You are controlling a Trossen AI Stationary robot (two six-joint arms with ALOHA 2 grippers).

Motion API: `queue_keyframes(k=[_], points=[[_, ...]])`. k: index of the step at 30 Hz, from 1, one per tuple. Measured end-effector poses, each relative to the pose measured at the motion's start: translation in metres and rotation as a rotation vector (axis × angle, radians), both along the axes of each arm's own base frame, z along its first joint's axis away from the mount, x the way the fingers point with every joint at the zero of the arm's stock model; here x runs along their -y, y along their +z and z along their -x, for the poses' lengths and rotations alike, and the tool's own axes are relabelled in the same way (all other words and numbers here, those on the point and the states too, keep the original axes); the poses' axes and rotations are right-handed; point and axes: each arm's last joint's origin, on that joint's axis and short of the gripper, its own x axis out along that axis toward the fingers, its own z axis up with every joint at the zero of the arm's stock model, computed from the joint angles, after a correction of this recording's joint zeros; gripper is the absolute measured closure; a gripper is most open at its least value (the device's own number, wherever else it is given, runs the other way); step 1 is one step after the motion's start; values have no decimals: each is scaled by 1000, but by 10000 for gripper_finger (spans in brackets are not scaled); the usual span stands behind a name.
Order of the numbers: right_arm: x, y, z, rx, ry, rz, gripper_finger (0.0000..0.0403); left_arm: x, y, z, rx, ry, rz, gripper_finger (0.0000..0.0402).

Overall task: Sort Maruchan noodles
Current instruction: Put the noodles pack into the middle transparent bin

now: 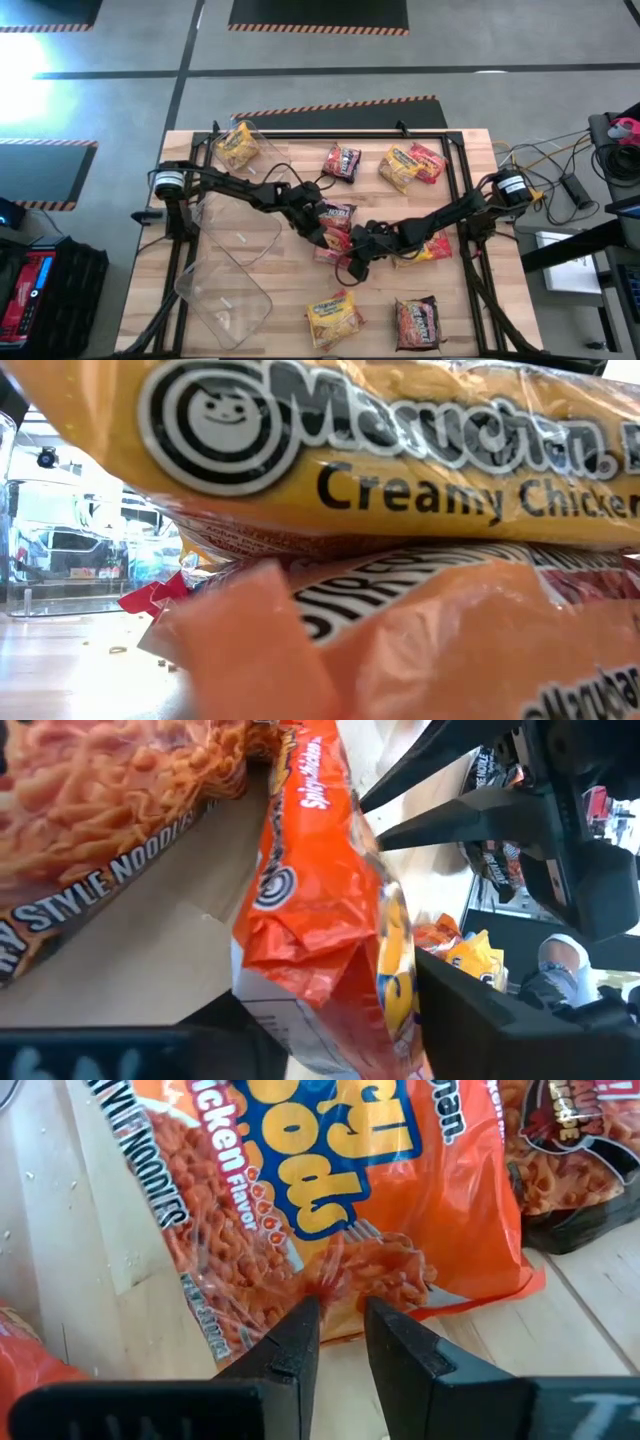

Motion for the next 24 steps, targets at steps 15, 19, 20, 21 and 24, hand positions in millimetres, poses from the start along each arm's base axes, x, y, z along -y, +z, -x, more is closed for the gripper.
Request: queue_keyframes(k=[15,19,20,21,24], points=[[14,71,35,80,53,74,305,-3,26,0,122,-4,-113,274],[18,88,46,145,63,136,304,-4,46,4,189,15,-201,278],[19,92,48,159,68,150,303,-5,52,6,208,22,-228,278],[20,95,51,173,66,162,303,-5,58,9,223,30,-261,277],[23,104,57,216,58,225,303,-7,77,20,231,76,-398,277]])
